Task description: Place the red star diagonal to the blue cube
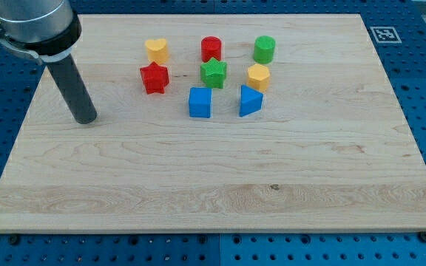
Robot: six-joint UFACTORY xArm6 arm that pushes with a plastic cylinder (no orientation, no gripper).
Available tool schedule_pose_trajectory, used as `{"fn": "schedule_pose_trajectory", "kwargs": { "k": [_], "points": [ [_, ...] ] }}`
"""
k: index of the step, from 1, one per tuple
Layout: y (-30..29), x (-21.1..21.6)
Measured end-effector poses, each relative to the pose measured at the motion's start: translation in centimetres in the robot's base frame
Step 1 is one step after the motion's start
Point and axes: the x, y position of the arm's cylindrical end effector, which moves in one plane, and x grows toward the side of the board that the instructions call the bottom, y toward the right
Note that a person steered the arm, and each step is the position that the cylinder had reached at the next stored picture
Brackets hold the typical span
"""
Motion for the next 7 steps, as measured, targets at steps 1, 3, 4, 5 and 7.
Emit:
{"fn": "schedule_pose_trajectory", "kwargs": {
  "k": [1,3,4,5,7],
  "points": [
    [-1.7,-0.7],
    [-0.8,-7.1],
    [1.4,-7.7],
    [3.5,-10.3],
    [9.9,-9.9]
  ]
}}
